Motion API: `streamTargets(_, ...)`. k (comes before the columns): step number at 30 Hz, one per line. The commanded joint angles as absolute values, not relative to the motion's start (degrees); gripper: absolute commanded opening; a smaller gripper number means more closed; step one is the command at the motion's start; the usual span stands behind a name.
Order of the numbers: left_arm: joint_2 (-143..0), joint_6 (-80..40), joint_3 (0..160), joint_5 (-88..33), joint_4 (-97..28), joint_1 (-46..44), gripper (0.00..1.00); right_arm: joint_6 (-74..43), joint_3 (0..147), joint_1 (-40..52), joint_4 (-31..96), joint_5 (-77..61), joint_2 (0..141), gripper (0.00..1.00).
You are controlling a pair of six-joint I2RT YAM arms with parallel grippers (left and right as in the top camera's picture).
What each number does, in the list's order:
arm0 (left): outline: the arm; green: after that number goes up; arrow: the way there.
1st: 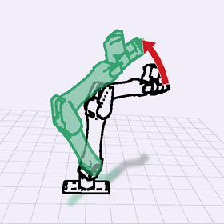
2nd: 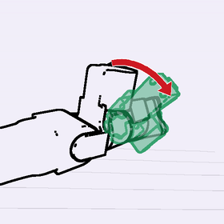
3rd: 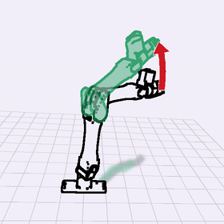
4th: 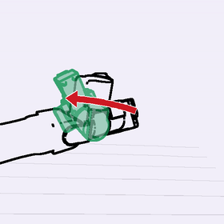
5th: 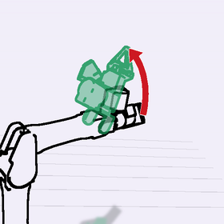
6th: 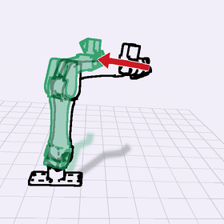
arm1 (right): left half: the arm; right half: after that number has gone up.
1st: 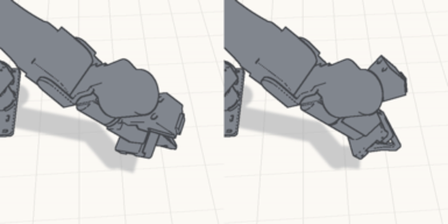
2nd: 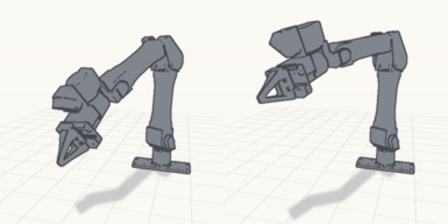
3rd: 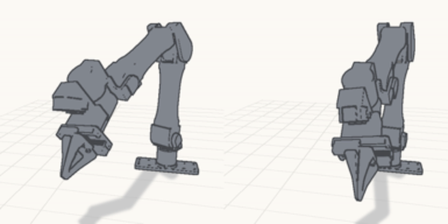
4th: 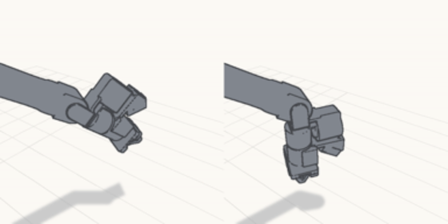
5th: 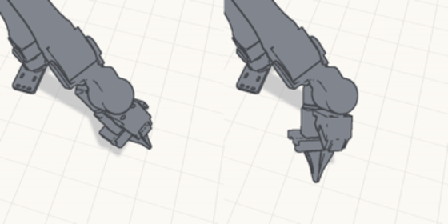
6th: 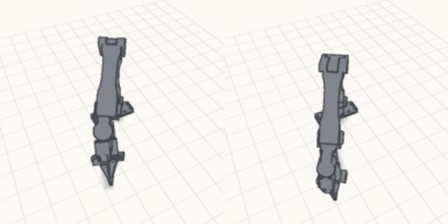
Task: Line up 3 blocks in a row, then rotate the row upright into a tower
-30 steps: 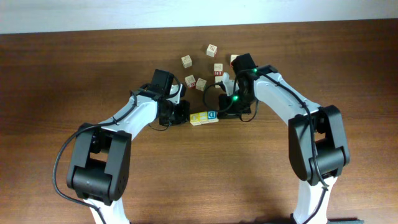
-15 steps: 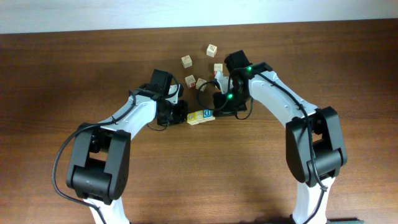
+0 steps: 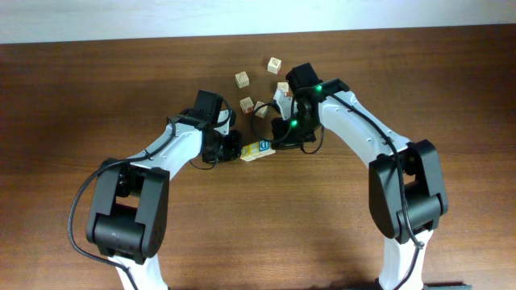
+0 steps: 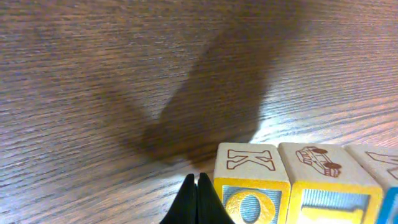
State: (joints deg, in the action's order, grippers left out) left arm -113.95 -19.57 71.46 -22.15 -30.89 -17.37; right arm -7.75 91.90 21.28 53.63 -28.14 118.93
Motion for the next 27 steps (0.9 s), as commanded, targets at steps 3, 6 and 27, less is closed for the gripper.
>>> streamTargets(3,-114.32,-19.92,71.66,-30.59,-30.00,-19.35,0.00,-7.75,95.02,26.48,53.36,-34.02,118.54,0.04)
streamTargets(6,-114.32,-19.92,71.66,-30.61,-30.02,-19.35,0.00,-7.75,95.29,27.18,53.19,-33.85,118.54,0.04)
streamTargets(27,-114.30,-19.66,73.19,-30.57,-31.16,-19.20,0.00,-7.97,95.37,27.27,52.53,-30.63,118.54,0.04)
